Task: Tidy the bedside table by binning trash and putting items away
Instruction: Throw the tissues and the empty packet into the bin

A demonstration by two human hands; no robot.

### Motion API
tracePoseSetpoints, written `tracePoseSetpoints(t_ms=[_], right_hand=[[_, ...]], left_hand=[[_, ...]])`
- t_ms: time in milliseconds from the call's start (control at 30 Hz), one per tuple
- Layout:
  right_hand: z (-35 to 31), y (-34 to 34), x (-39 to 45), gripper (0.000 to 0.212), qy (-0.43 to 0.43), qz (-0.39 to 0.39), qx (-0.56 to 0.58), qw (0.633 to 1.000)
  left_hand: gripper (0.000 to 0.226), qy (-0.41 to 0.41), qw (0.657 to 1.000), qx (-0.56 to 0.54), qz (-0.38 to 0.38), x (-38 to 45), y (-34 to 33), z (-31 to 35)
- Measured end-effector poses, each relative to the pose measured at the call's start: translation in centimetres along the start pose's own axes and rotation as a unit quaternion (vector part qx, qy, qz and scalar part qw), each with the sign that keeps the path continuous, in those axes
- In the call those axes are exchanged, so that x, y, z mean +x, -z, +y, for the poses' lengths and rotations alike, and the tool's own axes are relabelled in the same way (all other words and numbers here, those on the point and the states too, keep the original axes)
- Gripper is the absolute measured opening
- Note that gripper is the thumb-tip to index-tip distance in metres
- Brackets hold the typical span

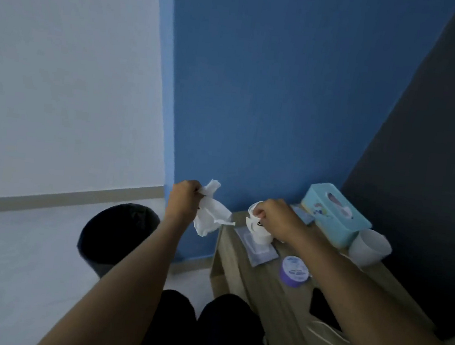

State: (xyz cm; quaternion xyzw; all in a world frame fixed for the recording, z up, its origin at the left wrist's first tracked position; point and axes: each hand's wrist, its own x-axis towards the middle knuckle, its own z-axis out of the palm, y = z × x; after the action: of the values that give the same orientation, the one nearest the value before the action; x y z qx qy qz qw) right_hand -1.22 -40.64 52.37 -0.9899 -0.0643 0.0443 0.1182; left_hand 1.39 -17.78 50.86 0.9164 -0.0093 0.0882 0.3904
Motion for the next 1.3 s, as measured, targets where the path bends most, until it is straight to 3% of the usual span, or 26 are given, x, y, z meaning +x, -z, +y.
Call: tracePoseSetpoints(t_ms=[267,500,933,1133,1300], right_hand=[[-12.9,-9.6,5.1,0.009,0.087,-0.084,0.026,0.992],[-20.9,-18.3,10.9,0.027,0.134,-0.144,0.12,0.973],[-22.9,-30.2,21.4,0.026,0.151,-0.148,0.129,0.969],[-22.2,-33.3,22.9,0.029,0.124,-0.167,0.127,0.97],[-21.4,-33.8,22.8,0.032,0.143,-0.138,0.133,0.971]], left_hand=[[0.01,0.142,0.985,0.02,0.092,-2.9,6.8,-15.0],[0.014,0.248,0.964,0.048,0.084,-2.0,8.1,-26.2],[0.014,0.3,0.951,0.034,0.068,4.6,0.9,-37.8],[0.042,0.305,0.952,0.002,-0.028,3.9,-1.5,-40.4],[0.05,0.291,0.956,0.017,-0.039,3.2,-1.7,-40.1]])
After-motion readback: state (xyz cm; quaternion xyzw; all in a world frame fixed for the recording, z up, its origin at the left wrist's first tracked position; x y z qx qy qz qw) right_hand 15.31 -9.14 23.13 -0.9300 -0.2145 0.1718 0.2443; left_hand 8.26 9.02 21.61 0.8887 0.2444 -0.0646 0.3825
